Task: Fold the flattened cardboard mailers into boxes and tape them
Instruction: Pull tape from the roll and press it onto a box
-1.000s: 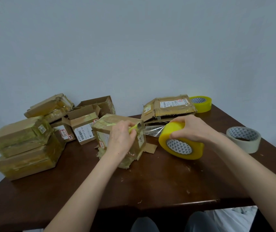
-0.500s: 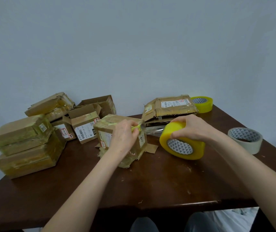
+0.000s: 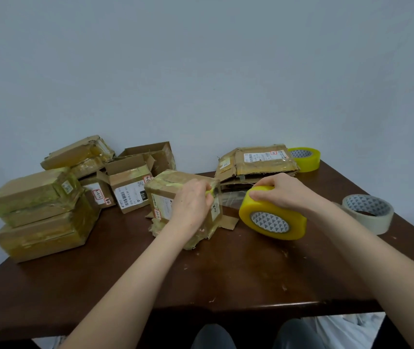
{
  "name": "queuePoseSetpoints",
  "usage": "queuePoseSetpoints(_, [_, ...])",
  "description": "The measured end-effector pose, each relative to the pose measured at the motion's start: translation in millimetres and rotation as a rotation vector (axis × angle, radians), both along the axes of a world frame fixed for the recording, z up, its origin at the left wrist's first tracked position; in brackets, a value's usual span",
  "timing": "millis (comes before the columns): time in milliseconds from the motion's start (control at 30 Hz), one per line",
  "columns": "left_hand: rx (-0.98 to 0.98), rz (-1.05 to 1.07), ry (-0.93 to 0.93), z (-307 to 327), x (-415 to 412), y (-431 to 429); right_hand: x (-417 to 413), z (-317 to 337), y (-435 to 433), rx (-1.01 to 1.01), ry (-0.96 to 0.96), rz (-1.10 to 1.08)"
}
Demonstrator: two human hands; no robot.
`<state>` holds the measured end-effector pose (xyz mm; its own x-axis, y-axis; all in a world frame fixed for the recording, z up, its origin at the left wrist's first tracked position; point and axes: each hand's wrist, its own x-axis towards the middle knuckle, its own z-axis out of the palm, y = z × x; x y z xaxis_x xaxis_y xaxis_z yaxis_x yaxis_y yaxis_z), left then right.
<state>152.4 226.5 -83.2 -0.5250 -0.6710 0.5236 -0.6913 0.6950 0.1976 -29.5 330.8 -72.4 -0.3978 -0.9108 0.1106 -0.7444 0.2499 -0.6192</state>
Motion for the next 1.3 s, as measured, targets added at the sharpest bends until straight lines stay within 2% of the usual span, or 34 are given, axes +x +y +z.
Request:
queuePoseSetpoints(233, [0.033, -0.016, 0.073, 0, 7, -3, -1, 7, -4, 0.044, -0.003, 0.006])
queuePoseSetpoints(467, [-0.003, -0.068, 0.137, -12, 9, -5, -11, 2, 2, -0.038, -0.114, 0.025])
queuePoseSetpoints(1033, [-0.014, -0.046, 0.135, -18, 5, 1, -7, -8, 13, -0.124, -0.186, -0.016])
queuePoseSetpoints(1300, [-0.031, -0.054, 0.138, -20, 5, -1, -4, -9, 15, -0.056, -0.058, -0.016])
